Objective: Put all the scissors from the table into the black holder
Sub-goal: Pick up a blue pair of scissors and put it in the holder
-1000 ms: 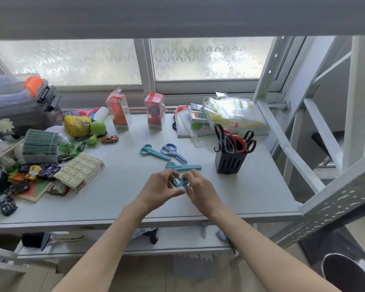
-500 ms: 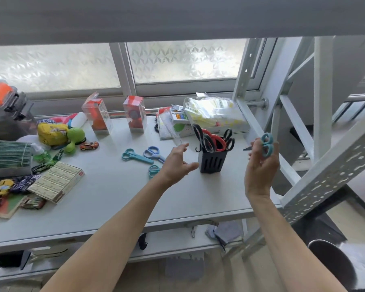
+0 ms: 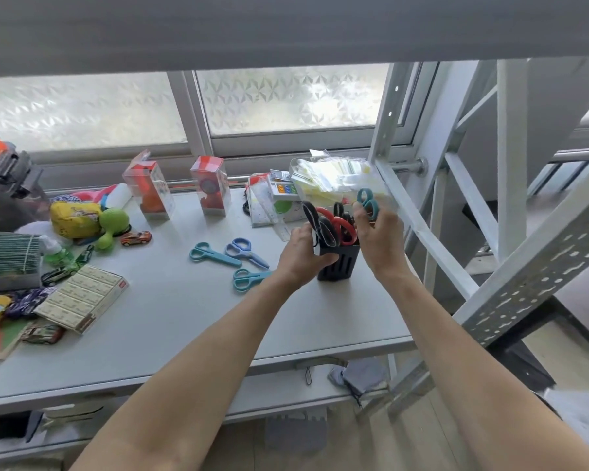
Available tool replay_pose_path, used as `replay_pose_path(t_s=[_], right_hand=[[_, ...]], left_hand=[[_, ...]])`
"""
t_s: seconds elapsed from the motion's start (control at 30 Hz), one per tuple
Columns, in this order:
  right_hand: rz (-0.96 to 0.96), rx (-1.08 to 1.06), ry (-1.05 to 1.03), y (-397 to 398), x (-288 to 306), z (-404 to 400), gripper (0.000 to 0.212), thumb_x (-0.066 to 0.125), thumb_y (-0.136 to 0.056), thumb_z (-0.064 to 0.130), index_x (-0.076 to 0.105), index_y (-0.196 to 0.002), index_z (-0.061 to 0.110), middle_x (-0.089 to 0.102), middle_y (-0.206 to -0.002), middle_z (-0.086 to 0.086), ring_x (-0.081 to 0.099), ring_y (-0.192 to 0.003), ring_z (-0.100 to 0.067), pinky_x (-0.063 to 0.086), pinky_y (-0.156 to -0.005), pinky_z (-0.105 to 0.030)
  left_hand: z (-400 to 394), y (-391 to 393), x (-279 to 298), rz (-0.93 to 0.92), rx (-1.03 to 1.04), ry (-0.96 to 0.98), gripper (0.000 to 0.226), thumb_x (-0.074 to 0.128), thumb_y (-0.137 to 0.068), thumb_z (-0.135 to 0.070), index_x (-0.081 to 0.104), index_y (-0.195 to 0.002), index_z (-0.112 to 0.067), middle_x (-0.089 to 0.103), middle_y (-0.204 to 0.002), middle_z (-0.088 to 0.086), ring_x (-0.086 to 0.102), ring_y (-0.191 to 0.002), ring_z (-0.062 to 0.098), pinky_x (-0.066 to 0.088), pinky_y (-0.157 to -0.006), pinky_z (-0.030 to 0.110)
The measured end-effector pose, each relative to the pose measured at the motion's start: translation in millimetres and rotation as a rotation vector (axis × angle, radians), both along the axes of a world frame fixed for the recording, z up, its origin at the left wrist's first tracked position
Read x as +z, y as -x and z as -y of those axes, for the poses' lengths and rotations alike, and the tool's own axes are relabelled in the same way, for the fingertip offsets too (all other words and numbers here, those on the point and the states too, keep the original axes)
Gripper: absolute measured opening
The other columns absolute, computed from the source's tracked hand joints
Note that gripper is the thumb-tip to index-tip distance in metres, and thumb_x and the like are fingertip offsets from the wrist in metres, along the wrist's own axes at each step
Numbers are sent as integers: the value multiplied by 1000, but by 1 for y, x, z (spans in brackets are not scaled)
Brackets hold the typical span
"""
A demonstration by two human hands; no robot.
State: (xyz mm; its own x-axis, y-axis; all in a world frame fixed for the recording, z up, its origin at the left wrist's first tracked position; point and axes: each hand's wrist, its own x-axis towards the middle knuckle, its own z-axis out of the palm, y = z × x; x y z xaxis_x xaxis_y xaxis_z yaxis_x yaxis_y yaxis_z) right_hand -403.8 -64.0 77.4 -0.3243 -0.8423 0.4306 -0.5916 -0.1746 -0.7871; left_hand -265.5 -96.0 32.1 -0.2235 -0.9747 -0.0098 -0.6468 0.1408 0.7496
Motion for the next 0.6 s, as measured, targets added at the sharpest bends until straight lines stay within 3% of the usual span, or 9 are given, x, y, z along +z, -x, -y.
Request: replay_pose_path(t_s=[0.1, 0.17, 0.3, 0.4, 0.5, 0.6], right_hand=[[-43, 43, -137, 0, -8, 6, 28, 48, -101, 28, 52, -74, 21, 53, -68, 0, 47, -59, -12, 34, -55, -17], [-34, 62, -175, 0, -9, 6, 36, 45, -102, 30, 43, -66, 34, 46, -63, 8, 43, -56, -6, 34, -51, -12], [-66, 77, -215, -1, -9, 5, 41, 39, -103, 36, 37, -63, 34, 42, -62, 8, 40, -57, -8, 30, -53, -18], [-88, 114, -233, 1, -12, 7, 45, 32, -104, 41, 50, -68, 21, 50, -72, -1, 46, -68, -19, 33, -63, -28], [-115, 125, -219, 1, -14, 8, 52, 29, -105, 42, 66, -89, 9, 58, -87, -9, 54, -81, -24, 39, -74, -33], [-113, 115, -233, 0, -12, 8, 57, 29, -105, 41, 66, -89, 1, 57, -90, -12, 55, -85, -29, 39, -76, -33]], left_hand=[[3, 2, -1, -3, 3, 18, 60, 77, -77, -33, 53, -130, -17, 56, -128, 6, 54, -120, 22, 47, -101, 36], [4, 1, -2, -7, 5, 14, 60, 77, -75, -34, 54, -129, -19, 57, -127, 6, 55, -119, 22, 48, -101, 38], [2, 1, -2, -21, 9, 14, 58, 76, -77, -32, 54, -129, -18, 57, -126, 7, 55, -117, 23, 48, -101, 38], [0, 1, 1, -33, 8, 12, 59, 76, -77, -31, 53, -129, -18, 57, -125, 7, 56, -116, 22, 48, -100, 38], [-1, 0, 1, -44, 2, 4, 59, 76, -76, -32, 54, -129, -19, 58, -126, 7, 56, -117, 23, 48, -100, 38], [-1, -2, 1, -46, 4, 3, 62, 75, -79, -29, 50, -134, -18, 55, -130, 9, 54, -121, 23, 46, -102, 36]])
